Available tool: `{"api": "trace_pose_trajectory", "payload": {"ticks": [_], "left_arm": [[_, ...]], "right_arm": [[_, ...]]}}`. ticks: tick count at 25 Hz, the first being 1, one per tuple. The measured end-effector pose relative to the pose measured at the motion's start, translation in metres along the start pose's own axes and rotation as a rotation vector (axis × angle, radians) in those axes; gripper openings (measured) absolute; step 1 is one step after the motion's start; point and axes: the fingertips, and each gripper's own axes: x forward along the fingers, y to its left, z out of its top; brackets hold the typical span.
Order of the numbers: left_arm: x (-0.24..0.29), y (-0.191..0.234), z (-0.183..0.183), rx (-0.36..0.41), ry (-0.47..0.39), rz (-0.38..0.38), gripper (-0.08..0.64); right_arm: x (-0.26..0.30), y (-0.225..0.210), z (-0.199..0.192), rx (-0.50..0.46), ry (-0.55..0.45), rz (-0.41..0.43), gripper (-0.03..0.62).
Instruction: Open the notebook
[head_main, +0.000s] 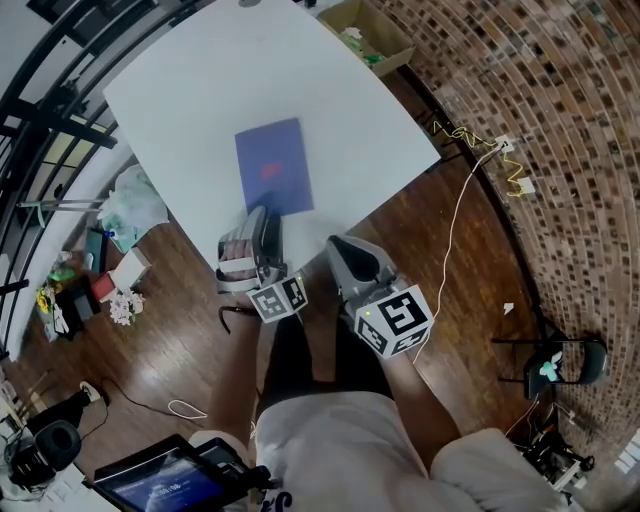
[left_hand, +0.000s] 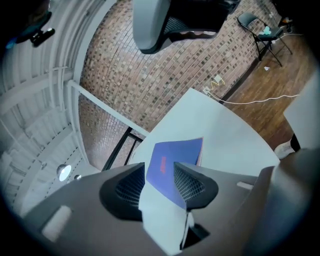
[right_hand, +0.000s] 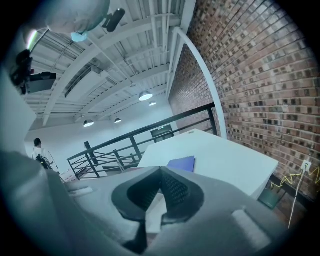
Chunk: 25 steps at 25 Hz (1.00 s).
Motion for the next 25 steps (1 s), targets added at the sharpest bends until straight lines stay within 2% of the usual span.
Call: {"api": "trace_pose_trajectory", "payload": {"ticks": [2, 5, 8, 10, 12, 20, 25], "left_arm": [[0.005, 0.001, 0.002, -0.015, -0.002, -0.007, 0.199], [0.008, -0.007, 0.005, -0.024, -0.028, -0.069, 0.231], [0.005, -0.024, 0.001, 0.016, -0.028, -0.135, 0.318], [0.004, -0.033, -0.006, 0.059, -0.003, -0.157, 0.335], [0.006, -0.036, -0.013, 0.084, 0.019, -0.155, 0.337], [0.011, -0.026, -0.013, 0.051, 0.020, -0.091, 0.308], [0.012, -0.025, -0.012, 0.085, 0.021, -0.082, 0.308]], "right_arm": [[-0.001, -0.001, 0.000, 0.003, 0.001, 0.000, -0.008], [-0.003, -0.001, -0.001, 0.006, 0.002, -0.001, -0.008], [-0.005, -0.002, -0.002, 0.010, 0.005, 0.000, -0.008], [-0.007, -0.004, -0.001, 0.016, 0.004, -0.002, -0.008], [-0.007, -0.005, 0.001, 0.014, 0.000, -0.004, -0.008], [-0.008, -0.007, -0.005, 0.020, 0.009, -0.003, -0.008], [-0.009, -0.005, -0.006, 0.019, 0.013, -0.003, -0.008]]}}
